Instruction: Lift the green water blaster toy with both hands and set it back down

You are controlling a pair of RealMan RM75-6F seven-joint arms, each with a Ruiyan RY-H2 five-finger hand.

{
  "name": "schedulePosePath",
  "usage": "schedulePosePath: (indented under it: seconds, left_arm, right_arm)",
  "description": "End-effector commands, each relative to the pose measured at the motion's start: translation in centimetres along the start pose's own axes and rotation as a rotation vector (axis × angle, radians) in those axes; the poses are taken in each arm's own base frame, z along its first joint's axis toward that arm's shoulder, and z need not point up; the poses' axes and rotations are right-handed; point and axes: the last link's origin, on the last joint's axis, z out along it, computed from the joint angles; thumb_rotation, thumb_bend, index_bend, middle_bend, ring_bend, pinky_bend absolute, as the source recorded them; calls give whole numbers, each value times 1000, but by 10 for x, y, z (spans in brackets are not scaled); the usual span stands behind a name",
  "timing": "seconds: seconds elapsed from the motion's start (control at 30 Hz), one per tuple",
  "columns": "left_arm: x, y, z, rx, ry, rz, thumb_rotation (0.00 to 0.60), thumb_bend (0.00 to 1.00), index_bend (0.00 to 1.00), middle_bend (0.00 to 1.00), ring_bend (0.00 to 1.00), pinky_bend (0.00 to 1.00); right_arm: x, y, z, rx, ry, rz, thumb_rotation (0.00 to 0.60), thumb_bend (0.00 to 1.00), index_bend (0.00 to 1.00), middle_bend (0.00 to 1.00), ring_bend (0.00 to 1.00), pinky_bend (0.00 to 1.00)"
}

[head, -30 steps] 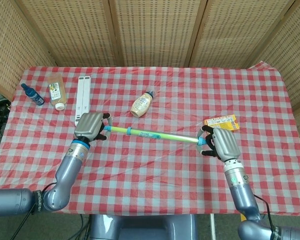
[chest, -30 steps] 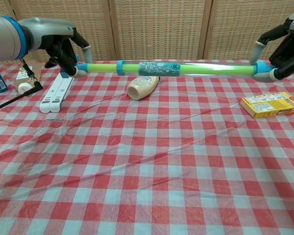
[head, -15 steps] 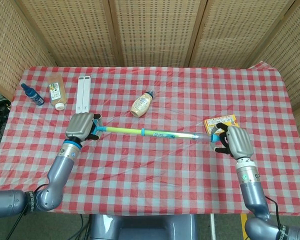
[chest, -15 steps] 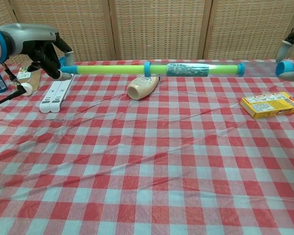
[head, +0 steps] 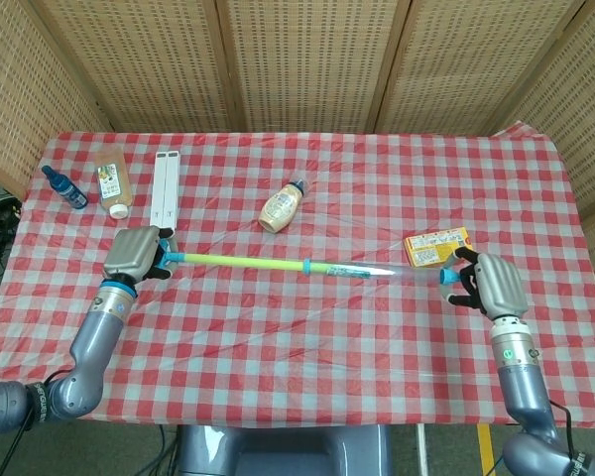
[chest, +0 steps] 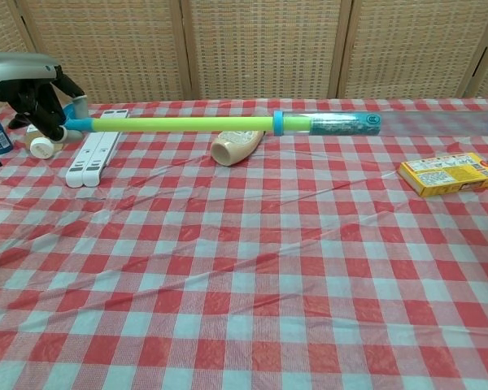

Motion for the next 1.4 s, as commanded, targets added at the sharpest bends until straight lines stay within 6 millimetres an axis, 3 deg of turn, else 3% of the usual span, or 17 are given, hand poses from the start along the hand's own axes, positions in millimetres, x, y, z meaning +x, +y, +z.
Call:
schedulePosePath:
  seconds: [0.03, 0.63, 0.87, 0.93, 1.0, 1.07, 1.13, 1.2, 1.27, 1.4]
  left_arm:
    - [0, -4, 0, 5, 2, 1, 600, 647, 870, 930, 873, 773]
    - [2, -29, -1, 45, 4, -1, 600, 647, 867, 930, 872, 773]
    - [-1, -30, -1, 41, -6, -3, 600, 647, 867, 924, 873, 773]
    - [-3, -30, -2, 36, -13, 2, 600, 644, 847, 890, 857, 763]
    - [-5, -33, -4, 30, -50, 48, 600, 612, 722, 772, 774, 702]
    - [-7, -36, -7, 28, -106, 83, 600, 486, 456, 514, 575, 538]
    - [-7, -37, -9, 28, -135, 89, 600, 361, 269, 300, 397, 378]
    - [-8, -41, -11, 34, -175, 99, 600, 282, 145, 155, 251, 247]
    - [-9, -44, -13, 38, -200, 105, 600, 234, 62, 57, 133, 153]
    - [-13, -50, -18, 41, -221, 95, 600, 220, 33, 23, 84, 115]
  right_arm:
    - [1, 1, 0, -2, 4, -1, 600, 475, 609, 1000, 1000, 570]
    - [9, 18, 6, -60, 31, -11, 600, 475, 610, 1000, 1000, 570]
    - [8, 20, 6, -59, 30, -15, 600, 474, 606, 1000, 1000, 570]
    - [7, 20, 6, -57, 26, -22, 600, 472, 587, 1000, 1000, 568]
    - [6, 21, 6, -52, 17, -32, 600, 445, 523, 976, 963, 527]
    - [4, 24, 4, -47, -8, -40, 600, 368, 380, 799, 796, 345]
    - [3, 25, 4, -48, -26, -44, 600, 299, 252, 561, 596, 188]
    - [0, 27, 4, -53, -57, -47, 600, 251, 157, 344, 384, 89]
    - [-1, 30, 5, -63, -73, -52, 600, 225, 99, 174, 190, 18]
    - [-3, 35, 5, -79, -88, -52, 600, 218, 82, 77, 80, 0]
